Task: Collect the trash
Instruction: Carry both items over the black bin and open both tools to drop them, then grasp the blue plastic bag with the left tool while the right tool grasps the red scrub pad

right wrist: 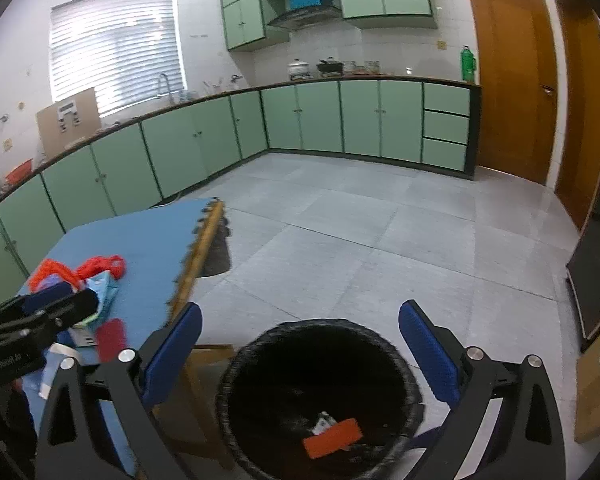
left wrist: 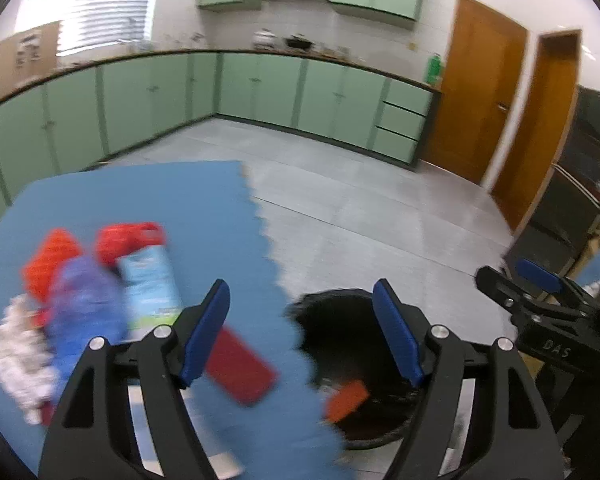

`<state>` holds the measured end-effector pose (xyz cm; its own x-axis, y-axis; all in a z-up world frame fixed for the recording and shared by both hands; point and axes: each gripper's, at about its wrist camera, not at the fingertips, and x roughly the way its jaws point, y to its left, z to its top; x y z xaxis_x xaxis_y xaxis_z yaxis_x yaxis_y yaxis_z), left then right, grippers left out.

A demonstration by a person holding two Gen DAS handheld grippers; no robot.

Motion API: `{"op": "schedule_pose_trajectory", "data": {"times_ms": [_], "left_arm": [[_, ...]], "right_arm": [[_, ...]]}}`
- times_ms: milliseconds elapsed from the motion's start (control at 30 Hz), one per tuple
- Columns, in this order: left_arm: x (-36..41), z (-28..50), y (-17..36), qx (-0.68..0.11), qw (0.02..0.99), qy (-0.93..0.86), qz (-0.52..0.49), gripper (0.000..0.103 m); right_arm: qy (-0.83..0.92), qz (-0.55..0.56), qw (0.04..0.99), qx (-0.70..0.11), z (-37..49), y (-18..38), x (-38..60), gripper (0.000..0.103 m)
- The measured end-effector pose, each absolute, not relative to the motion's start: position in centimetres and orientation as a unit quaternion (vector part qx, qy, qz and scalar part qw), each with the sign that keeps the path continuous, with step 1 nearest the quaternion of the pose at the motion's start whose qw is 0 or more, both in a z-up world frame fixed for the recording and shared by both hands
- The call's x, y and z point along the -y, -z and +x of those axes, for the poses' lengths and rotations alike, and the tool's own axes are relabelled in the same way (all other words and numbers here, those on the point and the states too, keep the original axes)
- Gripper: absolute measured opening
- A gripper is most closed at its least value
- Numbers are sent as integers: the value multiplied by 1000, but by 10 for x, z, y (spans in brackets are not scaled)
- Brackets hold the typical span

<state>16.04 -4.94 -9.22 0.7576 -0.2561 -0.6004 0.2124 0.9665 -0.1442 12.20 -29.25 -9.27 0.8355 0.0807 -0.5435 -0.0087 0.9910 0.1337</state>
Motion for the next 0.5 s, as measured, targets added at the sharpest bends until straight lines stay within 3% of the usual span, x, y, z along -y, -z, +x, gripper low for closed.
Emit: {"op": "schedule_pose_trajectory", "data": {"times_ms": [233,500], "left_arm": [[-13,135,83,-302,952,37,-26,72],[-54,124,106,-328,944,2,-33,71]], "right_arm": [[-68,53,958,-273,117,90,238,97],[-110,41,956,-268,114,100,193,97]]}}
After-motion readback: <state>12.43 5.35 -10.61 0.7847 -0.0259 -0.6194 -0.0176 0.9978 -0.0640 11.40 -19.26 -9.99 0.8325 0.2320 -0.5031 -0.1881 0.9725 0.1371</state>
